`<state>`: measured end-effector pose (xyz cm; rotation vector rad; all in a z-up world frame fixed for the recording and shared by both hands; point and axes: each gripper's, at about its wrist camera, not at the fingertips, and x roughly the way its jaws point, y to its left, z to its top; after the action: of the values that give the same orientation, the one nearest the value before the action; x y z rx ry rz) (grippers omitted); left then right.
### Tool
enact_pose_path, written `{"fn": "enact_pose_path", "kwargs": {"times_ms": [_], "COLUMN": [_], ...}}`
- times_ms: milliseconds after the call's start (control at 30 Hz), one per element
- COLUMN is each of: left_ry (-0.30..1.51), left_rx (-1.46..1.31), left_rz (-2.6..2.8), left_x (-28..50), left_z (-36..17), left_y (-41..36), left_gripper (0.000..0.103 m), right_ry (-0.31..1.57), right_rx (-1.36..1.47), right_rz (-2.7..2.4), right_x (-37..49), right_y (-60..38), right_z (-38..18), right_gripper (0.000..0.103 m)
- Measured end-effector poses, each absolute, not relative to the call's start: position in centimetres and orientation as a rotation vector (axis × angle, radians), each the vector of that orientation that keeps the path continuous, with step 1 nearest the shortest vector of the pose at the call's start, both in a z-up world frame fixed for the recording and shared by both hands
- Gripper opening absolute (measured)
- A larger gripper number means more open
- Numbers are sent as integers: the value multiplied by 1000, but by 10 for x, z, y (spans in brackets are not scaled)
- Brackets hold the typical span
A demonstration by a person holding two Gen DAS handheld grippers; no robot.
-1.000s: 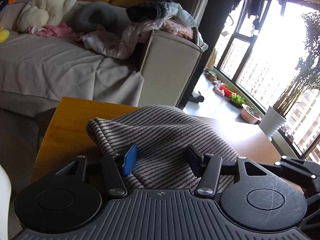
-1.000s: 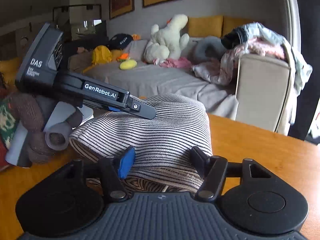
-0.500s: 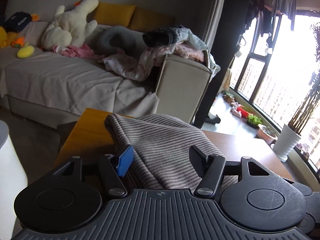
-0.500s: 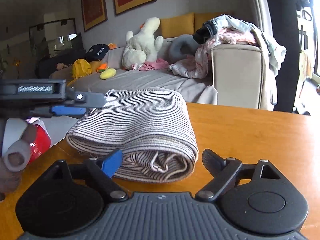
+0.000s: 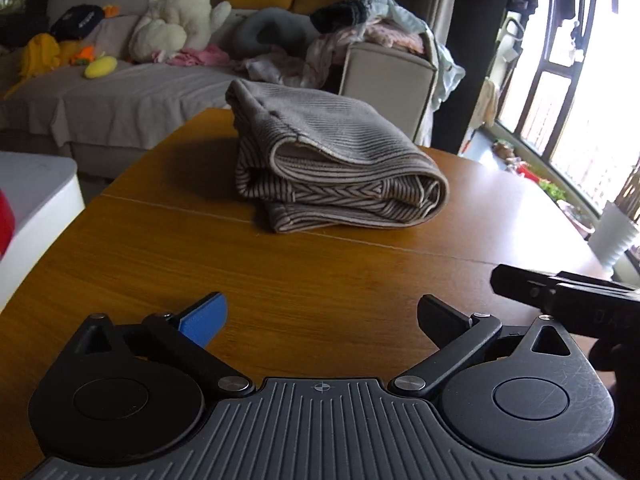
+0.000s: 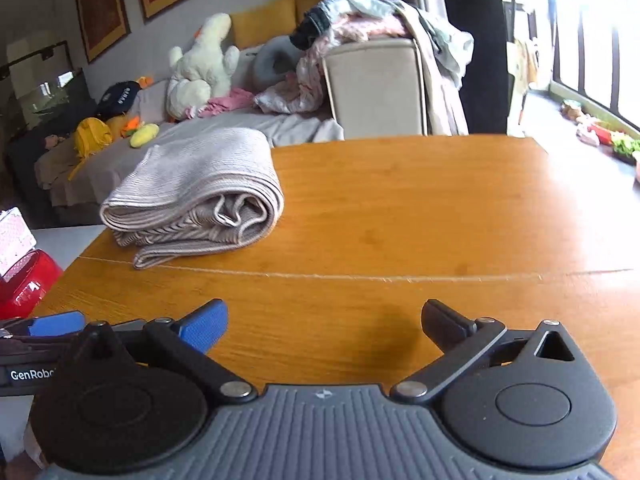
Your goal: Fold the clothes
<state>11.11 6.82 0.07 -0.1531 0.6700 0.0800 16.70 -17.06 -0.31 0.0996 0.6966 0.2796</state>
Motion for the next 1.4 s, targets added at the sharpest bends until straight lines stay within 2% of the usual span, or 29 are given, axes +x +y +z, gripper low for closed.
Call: {"fn": "enact_pose_path", "kwargs": {"times_ms": [267, 1400], "left_ry": [712, 713], "left_rx": [-67, -67], "left_rz": [176, 179], "left_x": [113, 116], "left_z": [-2, -3], "left_y": [59, 59], "left_gripper": [103, 103], "right_ry": [734, 731], "right_rx": [-105, -105], "right_rz": [305, 311], "right_x": [171, 171], "right_y": [-148, -149], "right_z": [-8, -8], "right_gripper": [103, 103]}}
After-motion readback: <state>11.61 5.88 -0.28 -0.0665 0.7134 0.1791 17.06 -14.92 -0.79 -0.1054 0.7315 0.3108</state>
